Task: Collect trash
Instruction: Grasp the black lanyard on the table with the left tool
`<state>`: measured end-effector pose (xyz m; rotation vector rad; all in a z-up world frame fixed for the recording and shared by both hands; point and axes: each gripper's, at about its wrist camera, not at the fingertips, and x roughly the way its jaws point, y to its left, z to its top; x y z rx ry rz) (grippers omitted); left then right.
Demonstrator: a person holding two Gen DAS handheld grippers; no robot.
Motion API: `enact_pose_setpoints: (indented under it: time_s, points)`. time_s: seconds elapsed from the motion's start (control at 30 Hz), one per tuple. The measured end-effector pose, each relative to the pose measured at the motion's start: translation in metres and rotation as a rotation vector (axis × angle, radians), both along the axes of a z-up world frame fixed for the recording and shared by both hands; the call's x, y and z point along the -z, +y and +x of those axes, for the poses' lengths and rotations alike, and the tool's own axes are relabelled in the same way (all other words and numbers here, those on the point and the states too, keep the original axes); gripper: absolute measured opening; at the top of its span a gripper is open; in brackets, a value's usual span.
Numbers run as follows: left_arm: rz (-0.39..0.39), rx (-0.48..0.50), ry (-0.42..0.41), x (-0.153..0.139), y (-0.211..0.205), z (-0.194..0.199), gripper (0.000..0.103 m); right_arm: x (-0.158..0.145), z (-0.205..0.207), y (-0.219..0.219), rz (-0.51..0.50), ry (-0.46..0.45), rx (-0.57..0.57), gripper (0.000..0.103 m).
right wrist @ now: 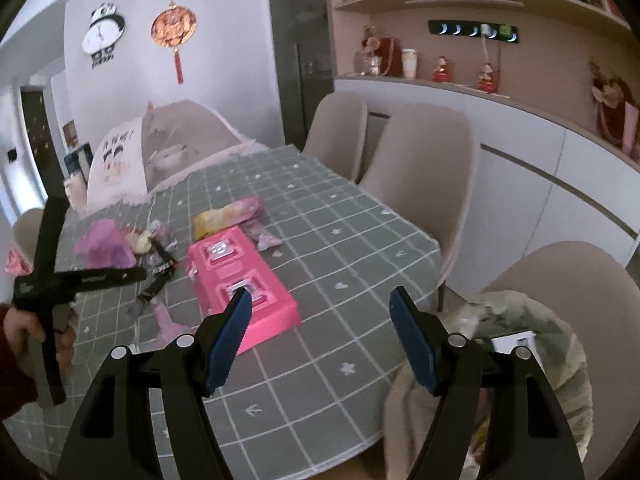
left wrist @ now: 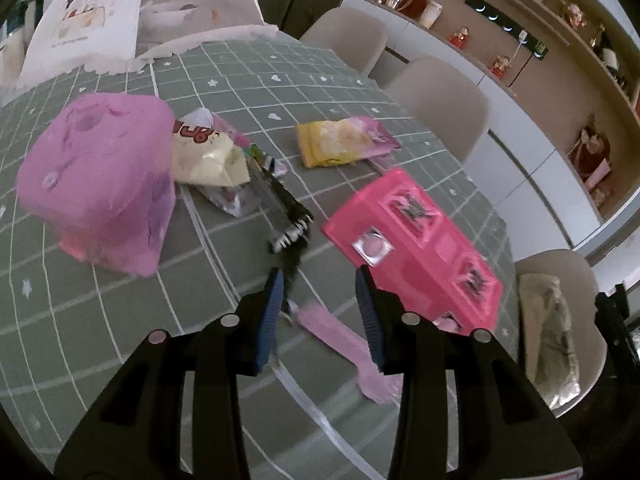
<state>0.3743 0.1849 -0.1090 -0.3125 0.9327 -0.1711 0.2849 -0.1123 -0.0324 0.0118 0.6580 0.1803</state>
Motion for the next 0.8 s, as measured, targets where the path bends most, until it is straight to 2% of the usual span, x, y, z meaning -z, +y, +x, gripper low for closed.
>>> enact_pose_setpoints:
  time_s: [0.07,0.2,0.3,0.37,0.4,0.53,0.7,0.8]
  points:
    - [0.014,0.01,0.007,0.005,0.0,0.009,0.036,0.004,0.002,0.007,-0.01,0.024,-0.007,0.068]
    - [0.112,0.035,0.012,0.014,-0.01,0.028,0.036,0.013,0.004,0.009,0.002,0.083,0.004,0.068]
    - [0.139,0.035,0.031,0.022,-0.013,0.04,0.036,0.017,0.004,0.013,-0.018,0.106,0.004,0.068]
    - [0.127,0.027,0.053,0.026,-0.011,0.043,0.03,0.017,0.003,0.017,-0.043,0.11,0.0,0.068]
    - [0.122,0.018,0.056,0.026,-0.01,0.041,0.015,0.017,0.004,0.019,-0.054,0.109,-0.012,0.068]
    - [0.103,-0.004,0.053,0.022,0.002,0.029,0.011,0.014,0.013,0.032,-0.081,0.099,-0.074,0.068]
    - [0.022,-0.04,0.047,-0.001,0.026,-0.01,0.01,0.017,0.042,0.062,-0.048,0.123,-0.185,0.068]
    - [-0.002,-0.062,0.053,-0.013,0.045,-0.04,0.01,0.02,0.059,0.095,-0.027,0.13,-0.301,0.068]
